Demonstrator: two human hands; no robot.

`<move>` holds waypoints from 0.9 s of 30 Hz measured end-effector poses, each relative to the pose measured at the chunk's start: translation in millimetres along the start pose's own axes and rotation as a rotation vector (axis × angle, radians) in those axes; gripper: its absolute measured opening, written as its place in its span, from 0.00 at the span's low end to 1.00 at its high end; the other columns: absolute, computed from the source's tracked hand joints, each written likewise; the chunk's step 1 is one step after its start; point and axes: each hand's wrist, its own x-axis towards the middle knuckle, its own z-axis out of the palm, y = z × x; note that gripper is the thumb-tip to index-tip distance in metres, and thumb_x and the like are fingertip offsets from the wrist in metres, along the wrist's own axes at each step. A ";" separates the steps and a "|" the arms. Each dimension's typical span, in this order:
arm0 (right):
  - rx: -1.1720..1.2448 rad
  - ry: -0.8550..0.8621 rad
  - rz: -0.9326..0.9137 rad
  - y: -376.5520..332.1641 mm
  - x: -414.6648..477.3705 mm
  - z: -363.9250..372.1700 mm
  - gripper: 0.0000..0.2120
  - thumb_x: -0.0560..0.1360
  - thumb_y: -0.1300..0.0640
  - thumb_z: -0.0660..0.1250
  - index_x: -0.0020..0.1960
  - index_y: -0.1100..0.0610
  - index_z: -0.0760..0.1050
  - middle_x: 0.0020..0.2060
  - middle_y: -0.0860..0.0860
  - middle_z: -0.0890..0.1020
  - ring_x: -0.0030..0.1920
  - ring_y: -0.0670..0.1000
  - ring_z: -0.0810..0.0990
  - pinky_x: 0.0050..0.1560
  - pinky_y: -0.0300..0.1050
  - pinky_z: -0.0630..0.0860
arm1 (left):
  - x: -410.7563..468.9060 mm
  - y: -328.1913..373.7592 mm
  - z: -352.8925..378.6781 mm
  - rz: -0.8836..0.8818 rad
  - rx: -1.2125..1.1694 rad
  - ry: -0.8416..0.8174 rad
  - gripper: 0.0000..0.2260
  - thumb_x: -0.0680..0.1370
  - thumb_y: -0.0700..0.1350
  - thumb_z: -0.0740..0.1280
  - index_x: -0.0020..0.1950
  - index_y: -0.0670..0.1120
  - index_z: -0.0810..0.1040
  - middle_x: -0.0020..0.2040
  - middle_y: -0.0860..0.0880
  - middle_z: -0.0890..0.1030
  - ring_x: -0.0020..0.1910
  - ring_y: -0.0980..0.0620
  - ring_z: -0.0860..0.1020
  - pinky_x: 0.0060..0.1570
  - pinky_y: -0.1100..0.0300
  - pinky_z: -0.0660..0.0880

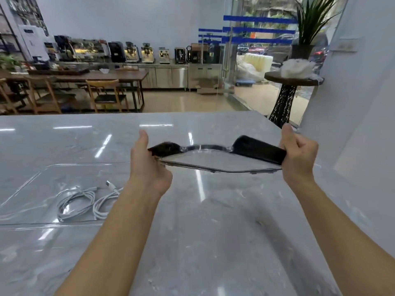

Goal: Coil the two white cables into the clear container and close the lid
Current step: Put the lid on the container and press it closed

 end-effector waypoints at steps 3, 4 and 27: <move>0.010 -0.045 -0.152 -4.9 -2.3 -2.2 0.26 0.73 0.48 0.62 0.23 0.60 0.59 0.18 0.47 0.62 0.21 0.48 0.57 0.24 0.44 0.55 | -12.7 7.1 -10.2 -0.239 -0.188 -0.045 0.06 0.76 0.40 0.62 0.45 0.38 0.69 0.54 0.34 0.69 0.53 0.22 0.68 0.51 0.25 0.66; 0.012 -0.056 -0.189 -6.2 -3.1 -3.0 0.26 0.73 0.49 0.62 0.24 0.61 0.59 0.18 0.48 0.62 0.22 0.51 0.57 0.24 0.45 0.55 | -15.7 6.9 -15.1 -0.280 -0.216 -0.087 0.02 0.76 0.35 0.61 0.45 0.37 0.70 0.54 0.33 0.70 0.49 0.22 0.72 0.44 0.28 0.72; 0.256 -0.183 0.781 16.7 -27.5 63.5 0.22 0.75 0.67 0.61 0.63 0.48 0.64 0.44 0.60 0.74 0.27 0.57 0.82 0.25 0.45 0.79 | 7.8 19.3 -95.4 -0.023 0.146 -0.240 0.26 0.73 0.24 0.55 0.60 0.49 0.75 0.55 0.38 0.79 0.47 0.43 0.83 0.35 0.50 0.81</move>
